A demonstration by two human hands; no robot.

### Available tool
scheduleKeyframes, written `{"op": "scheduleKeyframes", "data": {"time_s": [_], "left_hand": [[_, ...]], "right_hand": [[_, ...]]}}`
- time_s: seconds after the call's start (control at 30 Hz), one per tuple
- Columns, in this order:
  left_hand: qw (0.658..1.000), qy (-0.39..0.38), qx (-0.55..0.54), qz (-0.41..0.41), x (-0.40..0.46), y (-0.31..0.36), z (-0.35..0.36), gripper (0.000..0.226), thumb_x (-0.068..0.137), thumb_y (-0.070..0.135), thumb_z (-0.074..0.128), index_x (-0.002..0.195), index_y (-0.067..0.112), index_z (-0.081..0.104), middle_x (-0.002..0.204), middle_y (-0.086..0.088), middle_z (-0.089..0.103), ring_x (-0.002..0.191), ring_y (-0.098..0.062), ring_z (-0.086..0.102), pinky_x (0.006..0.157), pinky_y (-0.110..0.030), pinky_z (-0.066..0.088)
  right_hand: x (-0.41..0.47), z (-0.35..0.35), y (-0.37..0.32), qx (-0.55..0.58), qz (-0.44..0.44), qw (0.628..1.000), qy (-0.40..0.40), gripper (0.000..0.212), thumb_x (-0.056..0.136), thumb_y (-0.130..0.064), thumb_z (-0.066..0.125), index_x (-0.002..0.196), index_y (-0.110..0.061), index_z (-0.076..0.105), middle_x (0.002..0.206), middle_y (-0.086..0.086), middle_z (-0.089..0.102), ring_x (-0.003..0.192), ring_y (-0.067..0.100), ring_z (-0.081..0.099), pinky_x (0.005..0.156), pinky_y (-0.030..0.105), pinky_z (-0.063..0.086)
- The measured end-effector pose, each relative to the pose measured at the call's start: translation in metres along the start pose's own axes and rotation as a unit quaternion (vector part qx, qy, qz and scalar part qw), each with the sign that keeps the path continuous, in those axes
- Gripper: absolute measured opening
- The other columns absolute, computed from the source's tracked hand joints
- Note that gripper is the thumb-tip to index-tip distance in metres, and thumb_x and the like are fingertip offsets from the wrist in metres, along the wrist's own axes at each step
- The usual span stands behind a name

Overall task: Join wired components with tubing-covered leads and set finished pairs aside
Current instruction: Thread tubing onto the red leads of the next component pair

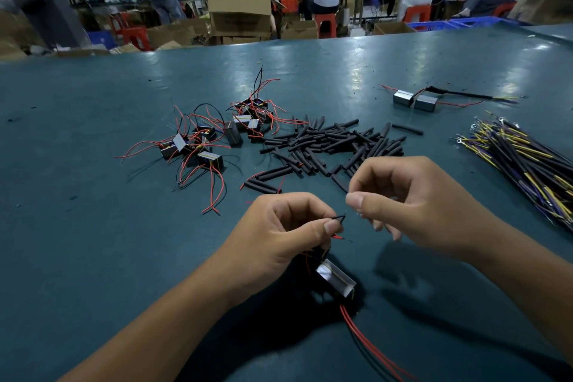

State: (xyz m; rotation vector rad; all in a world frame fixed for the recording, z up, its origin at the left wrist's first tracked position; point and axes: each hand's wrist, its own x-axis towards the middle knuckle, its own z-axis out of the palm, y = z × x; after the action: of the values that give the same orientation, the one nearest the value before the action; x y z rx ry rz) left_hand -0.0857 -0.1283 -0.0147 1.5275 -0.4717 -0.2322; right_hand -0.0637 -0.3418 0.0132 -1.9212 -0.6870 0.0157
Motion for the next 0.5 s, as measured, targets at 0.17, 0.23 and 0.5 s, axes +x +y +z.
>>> {"op": "scheduleKeyframes", "data": {"time_s": [0.17, 0.23, 0.5], "left_hand": [[1.000, 0.012, -0.002, 0.013, -0.0002, 0.0010, 0.0016, 0.021, 0.084, 0.017, 0.067, 0.086, -0.004, 0.066, 0.065, -0.001, 0.062, 0.059, -0.006, 0.054, 0.058, -0.012, 0.043], [1.000, 0.012, 0.000, 0.011, 0.0000, 0.0014, 0.0022, 0.020, 0.083, 0.018, 0.067, 0.086, -0.002, 0.067, 0.066, -0.002, 0.063, 0.061, -0.008, 0.054, 0.060, -0.013, 0.044], [1.000, 0.008, -0.010, -0.001, -0.0006, 0.0002, -0.0006, 0.006, 0.088, 0.011, 0.069, 0.083, 0.006, 0.070, 0.067, 0.000, 0.063, 0.061, -0.007, 0.056, 0.061, -0.014, 0.045]], "right_hand": [[0.0010, 0.0040, 0.0030, 0.126, 0.076, 0.987, -0.062, 0.012, 0.081, -0.029, 0.075, 0.075, -0.018, 0.073, 0.066, 0.003, 0.066, 0.057, 0.015, 0.061, 0.045, 0.026, 0.047], [0.0005, 0.0043, 0.0044, 0.143, 0.070, 0.984, -0.078, 0.008, 0.083, -0.024, 0.074, 0.078, -0.018, 0.073, 0.070, 0.004, 0.068, 0.060, 0.016, 0.062, 0.046, 0.027, 0.049], [-0.0023, -0.0031, -0.0003, -0.044, -0.058, 0.997, -0.007, 0.012, 0.087, -0.039, 0.065, 0.094, -0.030, 0.067, 0.086, -0.005, 0.067, 0.076, 0.017, 0.066, 0.049, 0.030, 0.055]]}}
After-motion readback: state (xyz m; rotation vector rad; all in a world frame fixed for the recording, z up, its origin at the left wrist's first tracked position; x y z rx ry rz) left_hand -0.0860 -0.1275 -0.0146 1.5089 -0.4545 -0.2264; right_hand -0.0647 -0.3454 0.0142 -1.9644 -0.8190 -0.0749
